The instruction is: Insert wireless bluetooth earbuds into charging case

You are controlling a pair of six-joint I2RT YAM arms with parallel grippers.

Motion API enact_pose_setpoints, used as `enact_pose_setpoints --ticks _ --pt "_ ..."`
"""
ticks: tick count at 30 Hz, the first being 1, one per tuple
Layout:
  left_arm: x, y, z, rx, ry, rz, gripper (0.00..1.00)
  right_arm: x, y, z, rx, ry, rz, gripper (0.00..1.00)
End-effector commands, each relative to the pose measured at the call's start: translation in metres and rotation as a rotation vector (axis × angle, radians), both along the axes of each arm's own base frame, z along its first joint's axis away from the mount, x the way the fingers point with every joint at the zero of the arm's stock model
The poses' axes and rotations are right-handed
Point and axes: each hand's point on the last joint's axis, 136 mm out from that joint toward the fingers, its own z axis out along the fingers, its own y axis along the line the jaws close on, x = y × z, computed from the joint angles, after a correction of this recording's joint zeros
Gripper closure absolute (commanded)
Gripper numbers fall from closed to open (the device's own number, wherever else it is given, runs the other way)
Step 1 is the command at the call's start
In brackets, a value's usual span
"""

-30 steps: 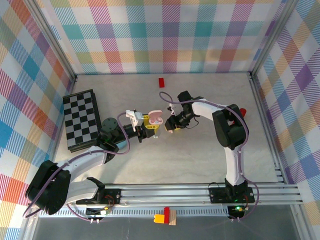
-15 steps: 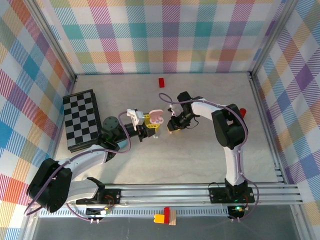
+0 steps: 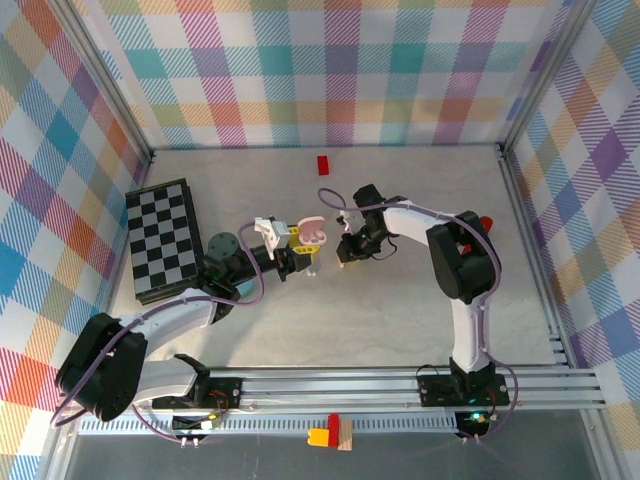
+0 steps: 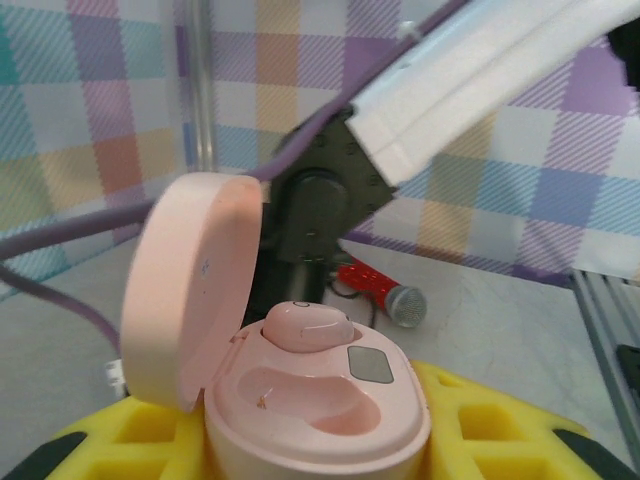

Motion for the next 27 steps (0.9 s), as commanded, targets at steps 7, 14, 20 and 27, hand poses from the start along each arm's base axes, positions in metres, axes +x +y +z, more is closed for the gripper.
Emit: enact_pose_setpoints --ticks 7,14,20,27 --pt "0.03 0.024 0.002 -0.053 -0.105 0.235 0.65 -0.004 -0.023 0.084 0.009 -0.197 -0.104 0.84" --pt "0.038 0.016 -0.014 0.0 -0.138 0.272 0.65 -0.018 -0.021 0.162 0.113 -0.31 -0.136 0.85" --pt "0.04 0.003 -0.026 0.065 -0.18 0.295 0.65 -0.032 0.002 0.208 0.126 -0.41 -0.04 0.84" --pt "0.037 -0.01 -0.03 0.105 -0.196 0.274 0.65 -0.037 0.034 0.226 0.154 -0.435 0.034 0.84"
